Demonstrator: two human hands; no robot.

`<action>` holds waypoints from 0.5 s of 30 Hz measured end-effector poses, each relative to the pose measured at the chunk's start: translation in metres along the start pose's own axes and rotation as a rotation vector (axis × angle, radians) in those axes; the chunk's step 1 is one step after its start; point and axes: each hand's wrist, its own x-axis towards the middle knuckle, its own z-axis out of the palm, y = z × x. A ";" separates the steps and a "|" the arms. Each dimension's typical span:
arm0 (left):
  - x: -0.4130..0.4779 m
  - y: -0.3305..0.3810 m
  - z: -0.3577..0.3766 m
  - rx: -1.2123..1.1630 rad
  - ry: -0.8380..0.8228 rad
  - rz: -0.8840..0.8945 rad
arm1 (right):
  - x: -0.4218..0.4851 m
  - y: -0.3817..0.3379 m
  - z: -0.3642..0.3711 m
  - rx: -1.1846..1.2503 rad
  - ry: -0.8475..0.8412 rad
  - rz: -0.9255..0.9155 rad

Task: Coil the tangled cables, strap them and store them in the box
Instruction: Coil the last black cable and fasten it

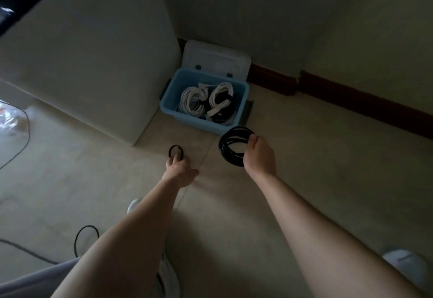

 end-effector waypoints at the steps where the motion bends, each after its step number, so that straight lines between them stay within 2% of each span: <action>1: -0.002 0.000 0.004 0.025 0.017 0.001 | 0.000 0.002 0.000 0.002 -0.010 0.008; 5: -0.020 0.003 0.005 0.058 0.160 0.029 | -0.004 0.005 -0.004 0.014 -0.020 0.011; 8: -0.037 0.018 -0.012 -0.113 0.232 0.025 | -0.013 0.000 -0.019 0.014 -0.012 -0.007; 12: -0.071 0.047 -0.055 -0.297 0.254 0.122 | -0.032 -0.014 -0.054 0.086 -0.016 -0.072; 15: -0.099 0.072 -0.093 -0.594 0.187 0.212 | -0.047 -0.029 -0.087 0.119 -0.034 -0.154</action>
